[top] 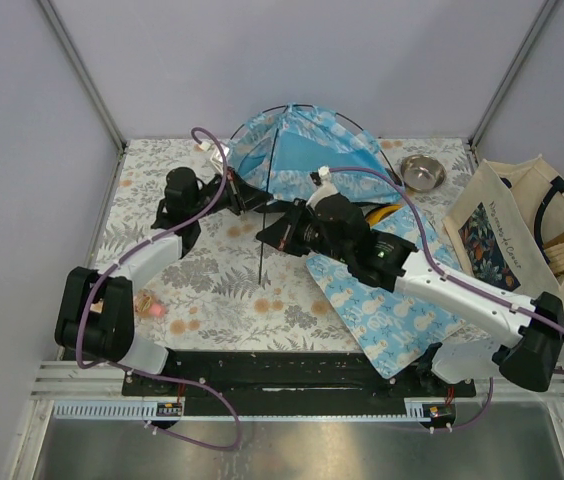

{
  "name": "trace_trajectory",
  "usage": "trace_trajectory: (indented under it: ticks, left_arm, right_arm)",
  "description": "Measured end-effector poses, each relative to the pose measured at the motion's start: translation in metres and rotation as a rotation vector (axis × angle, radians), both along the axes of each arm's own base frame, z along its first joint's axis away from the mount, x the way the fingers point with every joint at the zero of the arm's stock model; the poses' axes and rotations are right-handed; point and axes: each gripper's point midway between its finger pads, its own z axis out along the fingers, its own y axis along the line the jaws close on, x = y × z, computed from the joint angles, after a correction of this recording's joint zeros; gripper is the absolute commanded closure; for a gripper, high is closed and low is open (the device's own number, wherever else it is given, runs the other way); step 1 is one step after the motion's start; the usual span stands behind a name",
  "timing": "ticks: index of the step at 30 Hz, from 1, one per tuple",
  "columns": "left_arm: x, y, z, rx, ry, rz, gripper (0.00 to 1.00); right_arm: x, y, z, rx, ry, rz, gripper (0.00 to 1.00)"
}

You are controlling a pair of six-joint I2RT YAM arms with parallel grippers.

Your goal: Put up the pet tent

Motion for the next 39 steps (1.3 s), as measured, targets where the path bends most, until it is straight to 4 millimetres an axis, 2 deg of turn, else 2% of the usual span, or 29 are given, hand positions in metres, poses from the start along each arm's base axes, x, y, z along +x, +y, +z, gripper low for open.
trace_trajectory:
  ticks: [4, 8, 11, 14, 18, 22, 26, 28, 39]
  left_arm:
    - [-0.012, -0.013, -0.002, -0.007, 0.003, -0.045, 1.0]
    - [-0.026, -0.016, -0.012, -0.007, 0.031, -0.058, 1.0]
    - [-0.04, -0.014, -0.01, -0.01, 0.031, -0.064, 1.0]
    - [-0.054, -0.011, 0.0, -0.017, 0.005, -0.071, 1.0]
    - [-0.068, -0.008, 0.006, -0.011, -0.018, -0.076, 1.0]
    - [-0.081, -0.002, -0.002, 0.026, -0.012, -0.073, 1.0]
    - [-0.089, 0.002, -0.006, 0.048, -0.008, -0.072, 1.0]
    - [-0.091, 0.003, -0.006, 0.057, -0.013, -0.071, 1.0]
    - [-0.108, 0.016, -0.009, 0.127, -0.033, -0.045, 1.0]
  right_arm:
    - [0.001, -0.007, 0.011, 0.021, -0.018, -0.028, 1.0]
    - [0.005, -0.008, 0.008, 0.019, 0.0, -0.043, 1.0]
    - [0.018, -0.012, 0.002, 0.016, 0.016, -0.076, 1.0]
    - [0.033, -0.013, -0.001, 0.029, 0.022, -0.109, 1.0]
    - [0.045, -0.012, -0.002, 0.048, 0.024, -0.131, 1.0]
    - [0.055, -0.016, 0.011, 0.079, 0.007, -0.154, 1.0]
    - [0.07, -0.022, 0.034, 0.129, -0.024, -0.187, 1.0]
    - [0.075, -0.023, 0.04, 0.139, -0.033, -0.197, 1.0]
    - [0.093, -0.01, 0.03, 0.128, -0.045, -0.206, 1.0]
